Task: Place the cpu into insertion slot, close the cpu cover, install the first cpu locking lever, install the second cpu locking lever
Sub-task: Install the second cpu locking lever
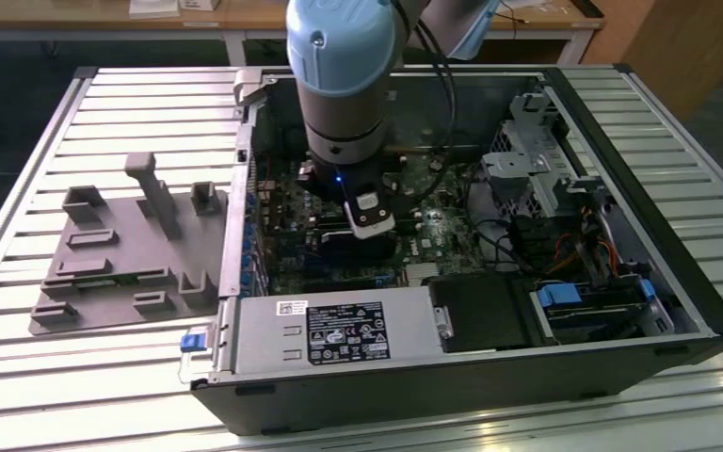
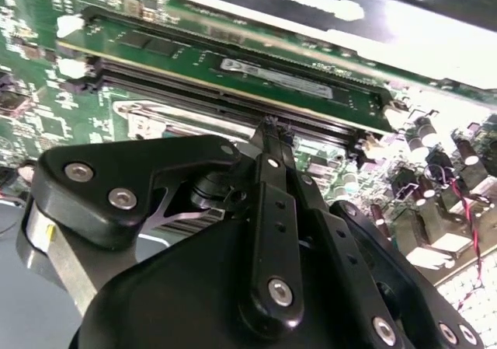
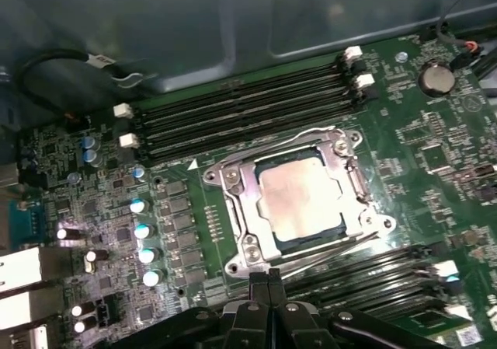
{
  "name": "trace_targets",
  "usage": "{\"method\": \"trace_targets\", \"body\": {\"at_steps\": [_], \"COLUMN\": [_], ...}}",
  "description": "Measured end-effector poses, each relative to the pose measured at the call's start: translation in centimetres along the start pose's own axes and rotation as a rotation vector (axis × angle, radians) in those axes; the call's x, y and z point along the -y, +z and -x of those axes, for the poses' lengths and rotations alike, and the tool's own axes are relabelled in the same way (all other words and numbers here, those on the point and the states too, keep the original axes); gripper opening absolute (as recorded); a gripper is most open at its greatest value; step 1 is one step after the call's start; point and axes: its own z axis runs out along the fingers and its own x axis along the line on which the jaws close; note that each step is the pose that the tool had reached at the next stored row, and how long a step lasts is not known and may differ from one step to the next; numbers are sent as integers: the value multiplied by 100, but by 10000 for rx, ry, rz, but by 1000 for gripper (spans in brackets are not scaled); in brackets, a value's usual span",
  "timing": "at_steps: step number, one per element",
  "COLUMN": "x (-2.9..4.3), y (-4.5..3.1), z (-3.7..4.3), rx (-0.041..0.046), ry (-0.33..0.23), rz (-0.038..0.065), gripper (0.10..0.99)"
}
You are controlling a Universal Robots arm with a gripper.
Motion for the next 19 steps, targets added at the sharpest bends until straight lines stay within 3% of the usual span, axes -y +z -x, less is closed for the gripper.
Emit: {"method": "trace_targets", "body": {"at_steps": [5, 19], "x": [3, -7], "y": [19, 67], "z": [-9, -83], "rx": [-52, -69], "ry": [13, 19], "rz": [185, 239], "gripper": [106, 106]}}
